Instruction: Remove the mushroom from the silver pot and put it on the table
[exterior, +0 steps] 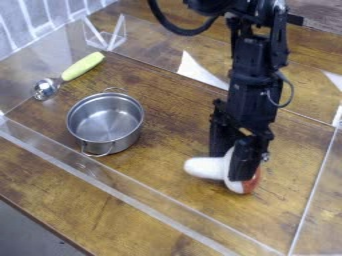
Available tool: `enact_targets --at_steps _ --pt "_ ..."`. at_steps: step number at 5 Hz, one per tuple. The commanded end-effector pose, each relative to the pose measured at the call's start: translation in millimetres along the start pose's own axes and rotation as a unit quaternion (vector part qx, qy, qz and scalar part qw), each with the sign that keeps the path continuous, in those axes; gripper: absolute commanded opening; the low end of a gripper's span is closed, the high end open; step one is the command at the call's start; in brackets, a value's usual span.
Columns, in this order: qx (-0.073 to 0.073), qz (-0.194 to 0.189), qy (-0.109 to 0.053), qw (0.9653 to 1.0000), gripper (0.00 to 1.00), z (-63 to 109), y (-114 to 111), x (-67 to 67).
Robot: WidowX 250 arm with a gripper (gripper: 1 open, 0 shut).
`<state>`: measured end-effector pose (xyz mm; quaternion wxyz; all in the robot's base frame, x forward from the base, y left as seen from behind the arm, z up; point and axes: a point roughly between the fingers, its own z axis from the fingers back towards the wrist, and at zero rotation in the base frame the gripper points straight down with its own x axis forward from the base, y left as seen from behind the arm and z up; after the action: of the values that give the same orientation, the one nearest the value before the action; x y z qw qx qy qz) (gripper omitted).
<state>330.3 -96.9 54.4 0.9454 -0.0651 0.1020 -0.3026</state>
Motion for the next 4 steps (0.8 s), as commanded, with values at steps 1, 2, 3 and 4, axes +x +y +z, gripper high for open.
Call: enact_targets --at_steps 1,2,3,4 --pt "0.037 -0.004 -0.056 0.9977 1.00 56.9 3.9 -6.3" --pt "0.066 0.067 -0.082 0.9921 1.00 72.9 -1.8 -14.3" --pt "0.096 0.123 -0.114 0.9811 1.00 79.1 -15.2 -15.9" --pt "0.104 0.167 -0.131 0.9717 1.00 75.9 -17.5 -12.4"
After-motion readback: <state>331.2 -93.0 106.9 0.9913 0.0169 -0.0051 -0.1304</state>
